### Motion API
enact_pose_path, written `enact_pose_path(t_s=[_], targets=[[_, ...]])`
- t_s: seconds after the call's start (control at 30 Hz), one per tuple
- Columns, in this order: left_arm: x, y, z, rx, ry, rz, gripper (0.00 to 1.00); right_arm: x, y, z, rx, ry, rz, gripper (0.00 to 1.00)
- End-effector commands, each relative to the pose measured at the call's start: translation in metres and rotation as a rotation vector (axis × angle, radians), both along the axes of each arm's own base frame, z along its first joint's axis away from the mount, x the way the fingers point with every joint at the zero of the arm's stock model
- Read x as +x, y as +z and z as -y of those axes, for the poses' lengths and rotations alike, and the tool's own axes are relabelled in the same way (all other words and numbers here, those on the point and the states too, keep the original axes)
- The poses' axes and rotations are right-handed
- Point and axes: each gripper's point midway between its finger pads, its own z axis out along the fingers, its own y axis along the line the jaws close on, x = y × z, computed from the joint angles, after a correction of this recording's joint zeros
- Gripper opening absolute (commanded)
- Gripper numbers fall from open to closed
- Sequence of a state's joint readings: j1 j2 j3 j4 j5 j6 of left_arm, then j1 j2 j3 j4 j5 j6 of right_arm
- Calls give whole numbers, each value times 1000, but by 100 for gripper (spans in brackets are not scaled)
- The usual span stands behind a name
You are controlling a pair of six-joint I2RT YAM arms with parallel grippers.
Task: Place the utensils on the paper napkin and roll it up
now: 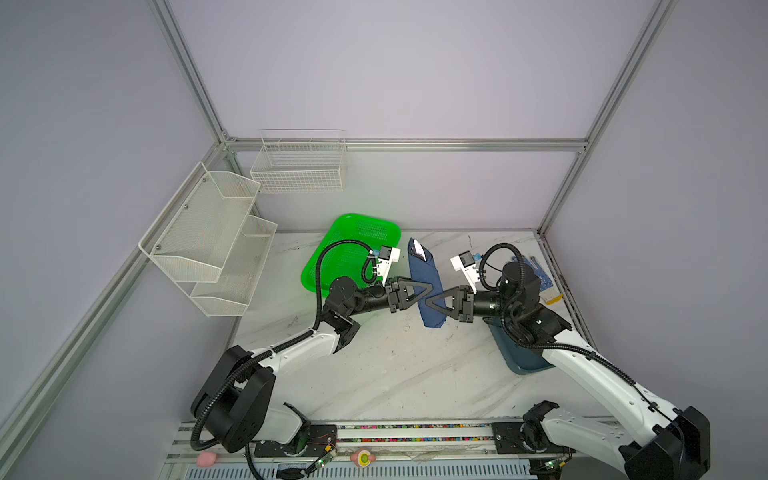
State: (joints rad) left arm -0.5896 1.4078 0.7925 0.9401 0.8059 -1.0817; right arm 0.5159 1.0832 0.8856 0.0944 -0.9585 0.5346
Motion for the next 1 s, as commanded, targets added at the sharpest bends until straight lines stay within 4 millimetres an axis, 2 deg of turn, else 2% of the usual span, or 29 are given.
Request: enact_pose_path(t_s=[0.0,0.23,0.53,0.63,0.97], targets=[[-4,19,-2,-37,2,67,25,0,19,0,43,10,75,14],[-2,22,-6,-46,29,77,13,0,17,3,42,-13,74,17],[-4,28,-9,-51,19,100,11,0,21,14,44,-79,80,30],[-3,27,-11,-43,21,99,11,5,21,20,41,-129,77,37],[5,22,-32,-1,80,98,11,37,27,50,26,-397,111,48]])
